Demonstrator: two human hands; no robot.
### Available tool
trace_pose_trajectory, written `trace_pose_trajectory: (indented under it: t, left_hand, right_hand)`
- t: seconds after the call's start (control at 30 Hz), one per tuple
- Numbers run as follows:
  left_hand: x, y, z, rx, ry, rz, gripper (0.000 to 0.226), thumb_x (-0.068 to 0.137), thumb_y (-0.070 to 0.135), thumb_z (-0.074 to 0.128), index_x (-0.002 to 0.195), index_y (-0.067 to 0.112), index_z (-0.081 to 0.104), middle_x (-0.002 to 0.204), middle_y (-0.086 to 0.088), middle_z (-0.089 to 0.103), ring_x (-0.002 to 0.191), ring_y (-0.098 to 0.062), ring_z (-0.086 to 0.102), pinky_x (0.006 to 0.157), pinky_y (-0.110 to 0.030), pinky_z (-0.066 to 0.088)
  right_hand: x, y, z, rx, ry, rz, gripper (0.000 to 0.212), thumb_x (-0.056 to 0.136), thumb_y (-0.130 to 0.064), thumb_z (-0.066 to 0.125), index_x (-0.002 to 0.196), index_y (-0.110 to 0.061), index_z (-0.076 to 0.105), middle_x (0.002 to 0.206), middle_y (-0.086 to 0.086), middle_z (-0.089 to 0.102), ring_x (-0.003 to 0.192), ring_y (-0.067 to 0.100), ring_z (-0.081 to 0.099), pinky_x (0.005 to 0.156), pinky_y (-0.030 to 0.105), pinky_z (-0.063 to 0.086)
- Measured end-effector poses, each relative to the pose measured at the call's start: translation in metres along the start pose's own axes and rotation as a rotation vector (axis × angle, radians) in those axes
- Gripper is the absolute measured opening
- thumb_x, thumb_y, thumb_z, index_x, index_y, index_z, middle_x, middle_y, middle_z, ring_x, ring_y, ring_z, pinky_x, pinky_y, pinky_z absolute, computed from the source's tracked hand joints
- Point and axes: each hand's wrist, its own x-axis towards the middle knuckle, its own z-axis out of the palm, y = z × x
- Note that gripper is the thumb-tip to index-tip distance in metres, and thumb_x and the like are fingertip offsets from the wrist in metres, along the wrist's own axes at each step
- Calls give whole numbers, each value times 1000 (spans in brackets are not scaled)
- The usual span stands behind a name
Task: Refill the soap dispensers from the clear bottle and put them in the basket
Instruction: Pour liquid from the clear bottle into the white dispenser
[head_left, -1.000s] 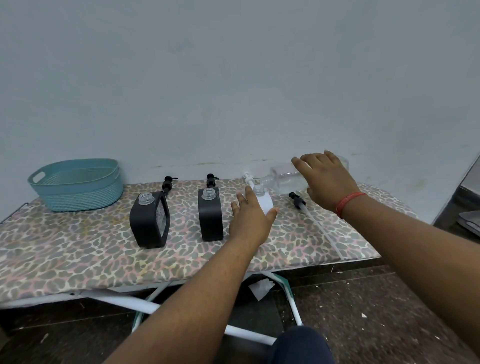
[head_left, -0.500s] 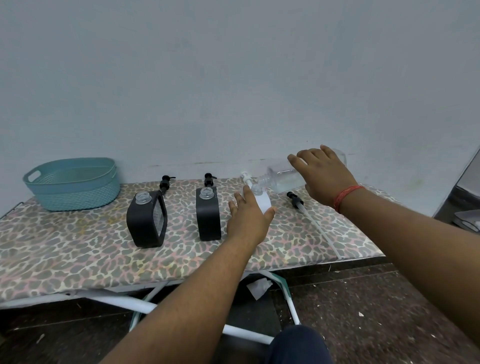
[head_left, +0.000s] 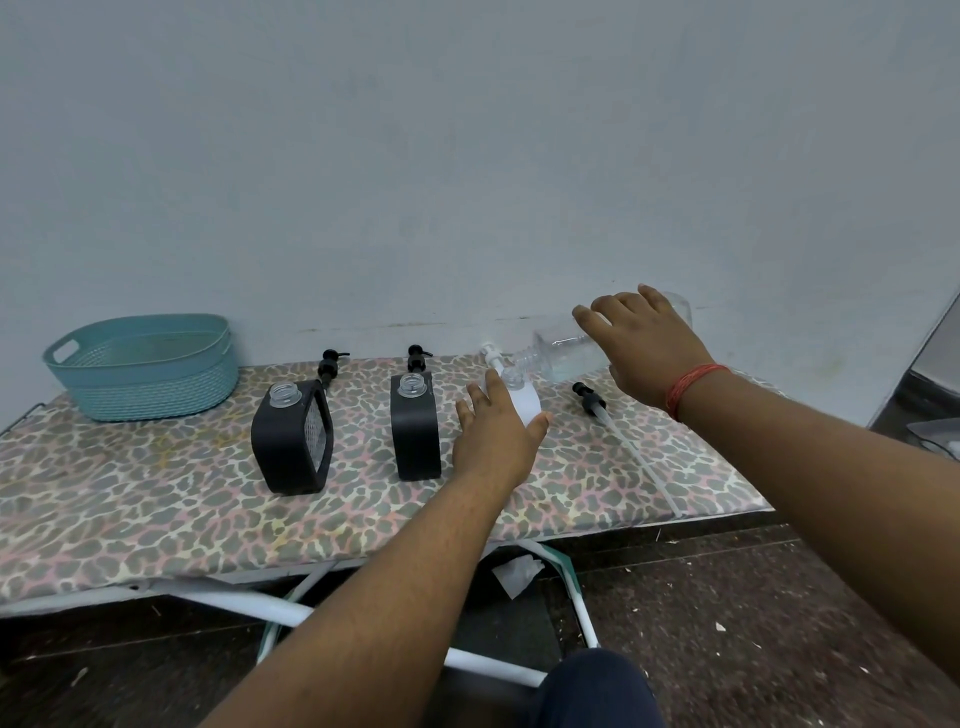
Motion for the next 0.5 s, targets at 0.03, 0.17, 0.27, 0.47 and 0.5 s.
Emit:
trace_pose_trajectory:
  t: [0.03, 0.17, 0.27, 0.47, 0.5]
  left_hand:
    - [0, 0, 0, 1, 0, 0, 94, 99, 52, 54, 160, 21, -10, 171, -11, -1, 156, -35, -5, 119, -56, 24]
    - [-1, 1, 0, 1, -2, 2, 94, 100, 52, 53, 160, 20, -10, 170, -12, -3, 156, -35, -6, 119, -56, 24]
    - [-2, 1, -1, -5, -2, 4, 93, 100, 51, 54, 160, 20, -10, 170, -12, -3, 156, -35, -6, 119, -56, 23]
    - [-2, 0, -1, -8, -1, 2, 93, 100, 51, 54, 161, 20, -10, 170, -11, -3, 156, -35, -7, 119, -56, 24]
    - [-1, 0, -1, -8, -2, 2, 93, 100, 51, 54, 161, 20, -10, 170, -11, -3, 156, -35, -7, 119, -56, 24]
  right_hand:
    - [0, 0, 0, -1, -1, 0, 72, 78, -2, 63, 143, -18, 37, 134, 7, 52, 122, 30, 49, 117, 52, 26]
    - [1, 0, -1, -5, 1, -5, 72, 77, -1, 63, 142, -18, 38, 132, 7, 54, 121, 30, 50, 117, 52, 26]
    - [2, 0, -2, -20, 5, -12, 72, 77, 0, 62, 142, -18, 38, 132, 7, 53, 122, 30, 50, 117, 52, 26]
    - [4, 1, -5, -47, 5, -25, 72, 76, 2, 60, 142, -18, 38, 133, 9, 54, 122, 31, 50, 117, 52, 27]
    - [4, 1, -5, -51, 3, -27, 72, 77, 1, 61, 142, -18, 38, 133, 9, 53, 122, 31, 50, 117, 52, 27]
